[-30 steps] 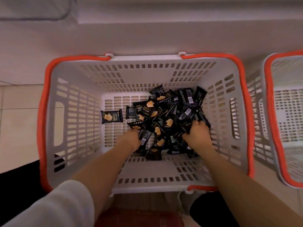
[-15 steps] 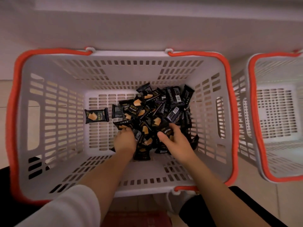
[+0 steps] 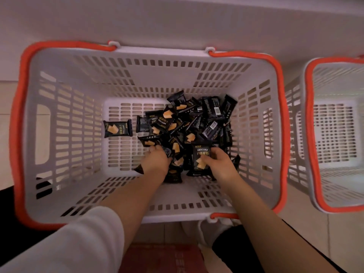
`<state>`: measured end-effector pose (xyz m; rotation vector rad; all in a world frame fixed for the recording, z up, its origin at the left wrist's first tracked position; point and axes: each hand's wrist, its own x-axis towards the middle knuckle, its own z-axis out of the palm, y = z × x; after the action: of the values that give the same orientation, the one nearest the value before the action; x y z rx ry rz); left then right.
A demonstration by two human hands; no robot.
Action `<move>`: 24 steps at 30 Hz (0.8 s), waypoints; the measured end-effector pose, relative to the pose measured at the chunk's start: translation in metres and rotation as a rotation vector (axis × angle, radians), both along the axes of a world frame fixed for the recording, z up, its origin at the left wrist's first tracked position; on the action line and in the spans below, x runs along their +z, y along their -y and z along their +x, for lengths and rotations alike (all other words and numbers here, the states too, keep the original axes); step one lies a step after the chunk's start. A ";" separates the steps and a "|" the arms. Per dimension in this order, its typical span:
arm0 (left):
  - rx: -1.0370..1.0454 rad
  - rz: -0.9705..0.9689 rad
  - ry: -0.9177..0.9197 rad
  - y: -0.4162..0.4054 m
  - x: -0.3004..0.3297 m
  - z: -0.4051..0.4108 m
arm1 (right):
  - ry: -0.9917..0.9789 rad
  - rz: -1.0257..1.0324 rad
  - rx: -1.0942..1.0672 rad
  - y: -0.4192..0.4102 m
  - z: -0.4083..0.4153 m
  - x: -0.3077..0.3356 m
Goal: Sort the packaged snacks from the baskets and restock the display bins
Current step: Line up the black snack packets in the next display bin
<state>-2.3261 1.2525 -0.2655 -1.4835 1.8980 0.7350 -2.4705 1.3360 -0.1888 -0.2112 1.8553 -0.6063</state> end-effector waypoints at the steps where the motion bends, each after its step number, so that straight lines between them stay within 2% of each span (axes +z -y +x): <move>1: 0.000 -0.027 0.018 -0.003 -0.003 -0.003 | 0.007 0.006 -0.003 0.000 -0.002 -0.003; 6: 0.027 -0.057 0.023 -0.002 -0.011 -0.005 | 0.052 0.008 -0.039 0.004 -0.007 -0.010; 11: 0.046 0.044 0.038 0.010 0.003 0.001 | 0.149 -0.019 -0.217 0.003 -0.010 0.003; 13: 0.068 0.085 -0.013 0.016 0.016 0.008 | 0.142 -0.056 -0.247 -0.002 -0.010 0.013; 15: 0.154 0.153 -0.158 0.019 0.036 0.016 | 0.145 -0.105 -0.276 -0.007 -0.008 0.024; 16: 0.290 0.209 -0.259 0.021 0.048 0.021 | 0.153 -0.129 -0.293 -0.009 -0.005 0.030; 17: 0.545 0.311 -0.385 0.022 0.062 0.026 | 0.159 -0.151 -0.305 -0.011 -0.002 0.035; 19: 1.144 0.659 -0.742 0.022 0.086 0.037 | 0.190 -0.209 -0.315 -0.013 0.006 0.046; 20: 1.323 0.793 -0.927 0.023 0.097 0.044 | 0.225 -0.246 -0.318 -0.013 0.012 0.053; 22: 1.417 0.902 -1.151 0.024 0.114 0.056 | 0.326 -0.320 -0.348 -0.012 0.023 0.065; 24: 1.380 0.914 -1.211 0.023 0.129 0.063 | 0.464 -0.427 -0.421 -0.009 0.035 0.078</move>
<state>-2.2626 1.2295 -0.1365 -1.5541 0.3425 3.0519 -2.4360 1.3453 -0.1106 0.0472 1.3068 -1.2329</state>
